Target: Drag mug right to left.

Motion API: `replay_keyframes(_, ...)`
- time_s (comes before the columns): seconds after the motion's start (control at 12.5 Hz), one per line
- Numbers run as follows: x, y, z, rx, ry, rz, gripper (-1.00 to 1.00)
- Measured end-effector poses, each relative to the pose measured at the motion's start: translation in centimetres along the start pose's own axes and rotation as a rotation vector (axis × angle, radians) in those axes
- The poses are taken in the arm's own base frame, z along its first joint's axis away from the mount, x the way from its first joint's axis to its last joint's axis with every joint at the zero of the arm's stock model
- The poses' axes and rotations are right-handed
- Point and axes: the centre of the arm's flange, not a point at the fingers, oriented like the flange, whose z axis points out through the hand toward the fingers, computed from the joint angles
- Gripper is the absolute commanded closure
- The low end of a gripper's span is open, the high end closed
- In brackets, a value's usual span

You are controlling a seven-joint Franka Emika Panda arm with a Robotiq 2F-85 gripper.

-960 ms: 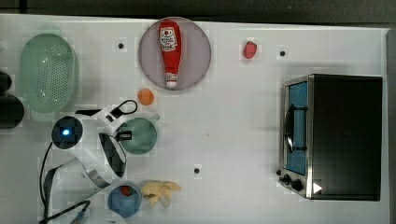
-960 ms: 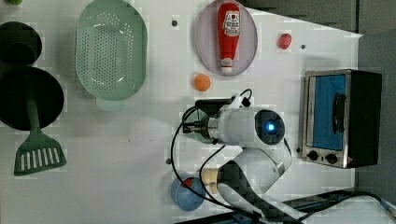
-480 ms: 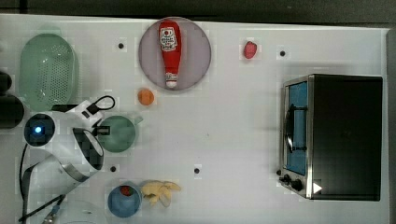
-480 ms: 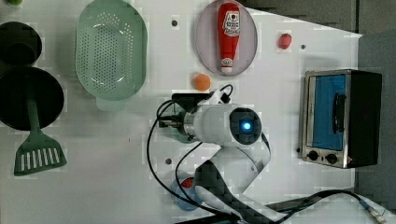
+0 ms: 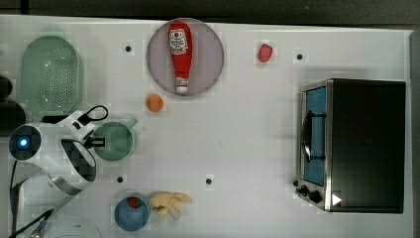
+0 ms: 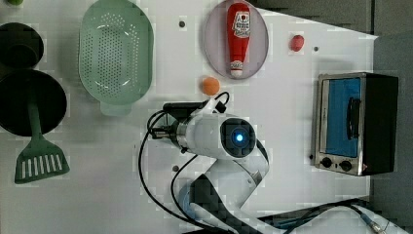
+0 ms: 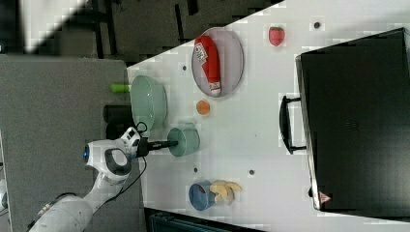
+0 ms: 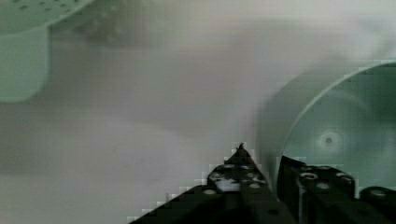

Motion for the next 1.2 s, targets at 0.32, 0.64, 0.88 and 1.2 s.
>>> replay_keyframes(0.32,0.4,-0.9,-0.6,-0.007,-0.011,0.006,-0.28)
replay_keyframes(0.64,0.5,-0.8,-6.5,-0.001,-0.022,0.046,-1.00)
replay_keyframes(0.88,2.1,-1.1,-15.2,0.092,0.089,0.076,-1.00)
replay_keyframes(1.2,6.8,2.9,-26.8,0.191,0.258,0.185,-1.00)
